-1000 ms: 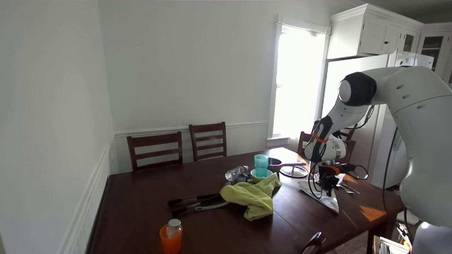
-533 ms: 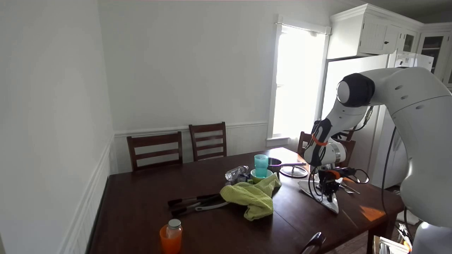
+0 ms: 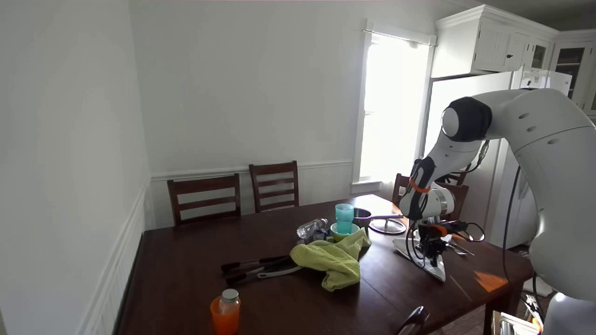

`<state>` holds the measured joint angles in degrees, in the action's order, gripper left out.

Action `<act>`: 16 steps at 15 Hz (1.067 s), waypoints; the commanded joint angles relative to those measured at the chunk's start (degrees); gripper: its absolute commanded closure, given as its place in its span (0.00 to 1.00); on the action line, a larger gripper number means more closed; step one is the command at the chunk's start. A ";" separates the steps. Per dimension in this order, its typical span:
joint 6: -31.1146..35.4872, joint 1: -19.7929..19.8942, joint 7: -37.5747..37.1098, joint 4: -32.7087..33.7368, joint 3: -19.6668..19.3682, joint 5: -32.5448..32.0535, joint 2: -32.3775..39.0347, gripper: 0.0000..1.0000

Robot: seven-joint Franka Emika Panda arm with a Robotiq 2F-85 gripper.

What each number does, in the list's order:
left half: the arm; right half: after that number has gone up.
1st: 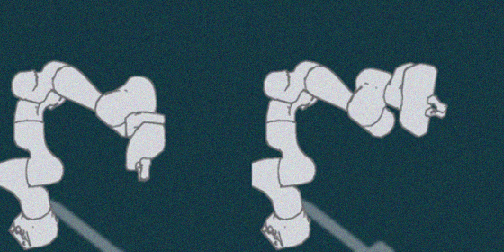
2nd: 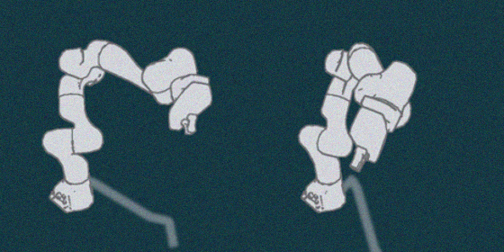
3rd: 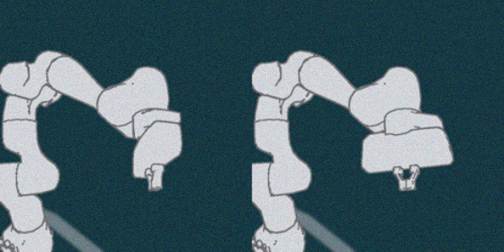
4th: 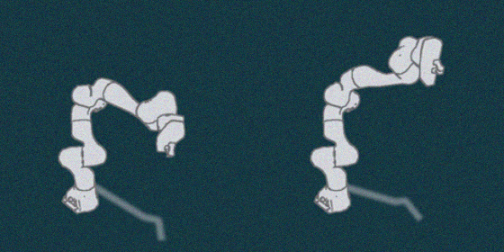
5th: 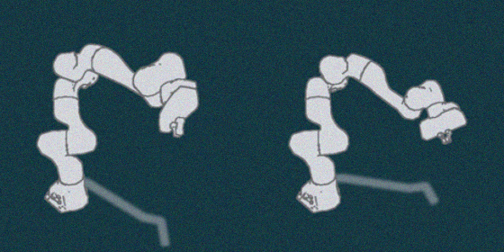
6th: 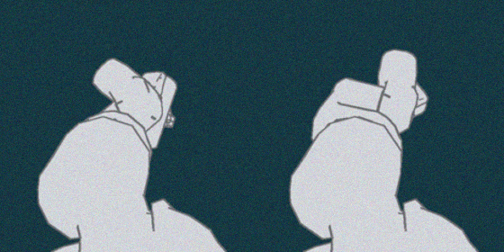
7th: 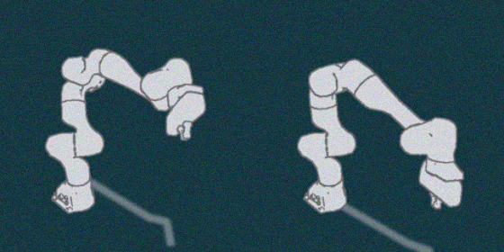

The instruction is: Unfold the white towel twice

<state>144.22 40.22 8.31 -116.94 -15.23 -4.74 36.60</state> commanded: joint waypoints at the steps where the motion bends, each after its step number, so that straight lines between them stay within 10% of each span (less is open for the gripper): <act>1: -0.20 -1.74 0.43 -1.49 -0.38 0.77 0.37 1.00; 16: -8.39 -10.99 -1.99 -4.96 -0.43 2.47 -4.44 1.00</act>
<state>137.28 30.67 6.38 -120.54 -14.82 -4.51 33.99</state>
